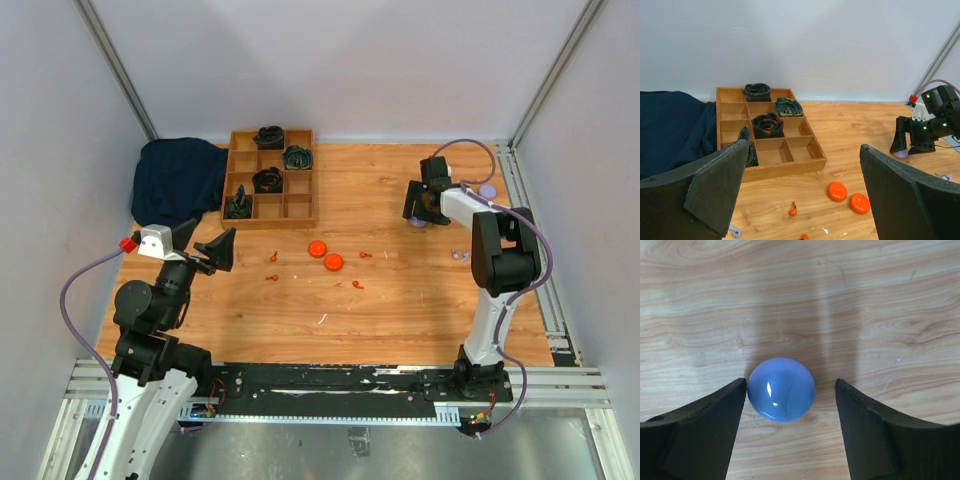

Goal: Insert the wireless bluetooth earbuds into the charging case
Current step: Pick up the charging case at the center of the board.

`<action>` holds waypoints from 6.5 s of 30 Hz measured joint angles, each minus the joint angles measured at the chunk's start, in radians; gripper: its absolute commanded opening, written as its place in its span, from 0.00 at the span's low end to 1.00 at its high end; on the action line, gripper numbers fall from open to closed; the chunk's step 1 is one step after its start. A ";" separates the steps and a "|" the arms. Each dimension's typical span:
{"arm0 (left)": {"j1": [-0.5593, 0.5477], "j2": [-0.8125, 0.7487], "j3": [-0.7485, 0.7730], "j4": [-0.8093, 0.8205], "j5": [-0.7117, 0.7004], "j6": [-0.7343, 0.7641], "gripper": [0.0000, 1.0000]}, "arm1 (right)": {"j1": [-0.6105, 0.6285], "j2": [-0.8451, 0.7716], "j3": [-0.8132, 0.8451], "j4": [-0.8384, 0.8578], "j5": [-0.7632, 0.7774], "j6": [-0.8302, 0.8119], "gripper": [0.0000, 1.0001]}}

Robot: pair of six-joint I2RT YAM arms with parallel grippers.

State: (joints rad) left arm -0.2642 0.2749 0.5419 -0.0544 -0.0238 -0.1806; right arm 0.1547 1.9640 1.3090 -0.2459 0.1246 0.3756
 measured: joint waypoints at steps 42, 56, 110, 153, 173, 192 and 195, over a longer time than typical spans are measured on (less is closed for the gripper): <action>-0.001 0.512 0.148 -0.076 0.525 -0.140 0.97 | 0.449 -0.634 -0.189 -0.119 -0.151 -0.506 0.48; -0.034 0.667 0.165 0.011 0.761 -0.286 0.87 | 0.777 -0.685 -0.188 -0.174 -0.142 -0.836 0.46; -0.192 0.734 0.100 0.248 0.762 -0.345 0.10 | 0.892 -0.734 -0.138 -0.115 -0.216 -0.946 0.79; -0.277 0.541 -0.200 1.085 0.648 -0.358 0.00 | 0.516 -0.837 -0.641 1.071 -0.941 -0.051 0.63; -0.298 0.643 -0.200 1.252 0.647 -0.419 0.00 | 0.516 -0.758 -0.639 1.293 -1.044 0.106 0.43; -0.323 0.654 -0.200 1.265 0.648 -0.383 0.01 | 0.516 -0.699 -0.635 1.428 -1.091 0.220 0.26; -0.327 0.650 -0.200 1.261 0.647 -0.368 0.08 | 0.516 -0.699 -0.635 1.431 -1.094 0.226 0.21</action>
State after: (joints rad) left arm -0.5911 0.9249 0.3420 1.2068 0.6231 -0.5484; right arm 0.6708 1.2648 0.6739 1.1854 -0.9695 0.6014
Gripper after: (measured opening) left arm 0.291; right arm 0.268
